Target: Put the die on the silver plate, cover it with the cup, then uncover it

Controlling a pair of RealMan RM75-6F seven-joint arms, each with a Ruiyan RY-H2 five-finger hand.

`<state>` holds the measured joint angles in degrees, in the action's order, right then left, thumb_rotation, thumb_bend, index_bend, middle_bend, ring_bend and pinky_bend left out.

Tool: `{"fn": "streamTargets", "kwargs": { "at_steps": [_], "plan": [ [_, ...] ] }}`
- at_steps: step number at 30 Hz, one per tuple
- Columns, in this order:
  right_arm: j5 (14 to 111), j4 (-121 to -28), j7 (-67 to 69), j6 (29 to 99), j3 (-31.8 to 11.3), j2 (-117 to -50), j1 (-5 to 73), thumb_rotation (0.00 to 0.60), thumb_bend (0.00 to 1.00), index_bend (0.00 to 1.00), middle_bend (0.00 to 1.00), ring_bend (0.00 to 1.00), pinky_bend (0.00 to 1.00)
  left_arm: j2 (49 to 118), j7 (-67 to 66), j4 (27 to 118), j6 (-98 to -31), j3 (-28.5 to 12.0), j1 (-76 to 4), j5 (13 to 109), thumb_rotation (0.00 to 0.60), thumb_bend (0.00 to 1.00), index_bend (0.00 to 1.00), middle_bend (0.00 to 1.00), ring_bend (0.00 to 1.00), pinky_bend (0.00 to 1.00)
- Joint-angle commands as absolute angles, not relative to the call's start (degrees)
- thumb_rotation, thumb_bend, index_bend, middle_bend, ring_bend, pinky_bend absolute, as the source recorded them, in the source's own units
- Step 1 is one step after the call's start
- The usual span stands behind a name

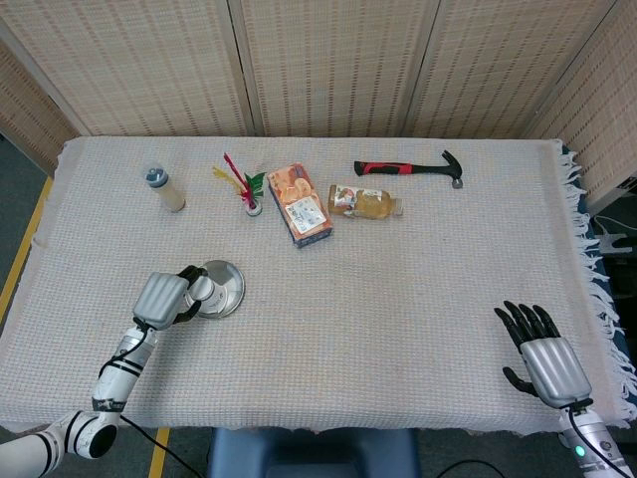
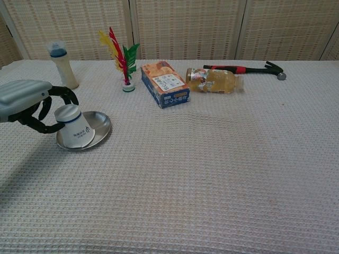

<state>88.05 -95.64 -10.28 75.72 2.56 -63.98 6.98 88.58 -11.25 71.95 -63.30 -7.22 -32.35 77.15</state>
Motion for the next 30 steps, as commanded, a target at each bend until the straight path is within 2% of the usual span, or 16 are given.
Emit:
{"fn": "streamTargets", "kwargs": {
  "at_steps": [1, 13, 22, 30],
  "plan": [
    [87.90, -95.58, -10.25, 75.44, 2.56, -64.01, 7.08, 0.600, 0.18, 0.00, 0.00, 0.00, 0.00, 89.31, -11.64, 70.45, -64.26, -7.52, -32.41, 77.38, 0.600, 0.49, 0.64, 0.80, 0.64, 0.76],
    [87.64, -95.48, -10.55, 75.29, 2.48, -64.17, 7.15, 0.600, 0.18, 0.00, 0.00, 0.00, 0.00, 94.20, -8.56, 62.43, -67.36, -9.06, -33.18, 78.40, 0.600, 0.49, 0.66, 0.82, 0.65, 0.76],
    [87.77, -95.46, -10.43, 75.50, 2.49, -64.11, 7.08, 0.600, 0.18, 0.00, 0.00, 0.00, 0.00, 88.65, -4.40, 71.75, -62.70, -7.84, -32.31, 76.74, 0.600, 0.49, 0.67, 0.84, 0.66, 0.77],
    [87.93, -95.64, -10.61, 75.62, 2.63, -64.14, 6.97, 0.600, 0.18, 0.00, 0.00, 0.00, 0.00, 86.68, -3.06, 74.09, -61.07, -7.57, -32.44, 76.39, 0.600, 0.49, 0.67, 0.84, 0.66, 0.78]
  ]
}}
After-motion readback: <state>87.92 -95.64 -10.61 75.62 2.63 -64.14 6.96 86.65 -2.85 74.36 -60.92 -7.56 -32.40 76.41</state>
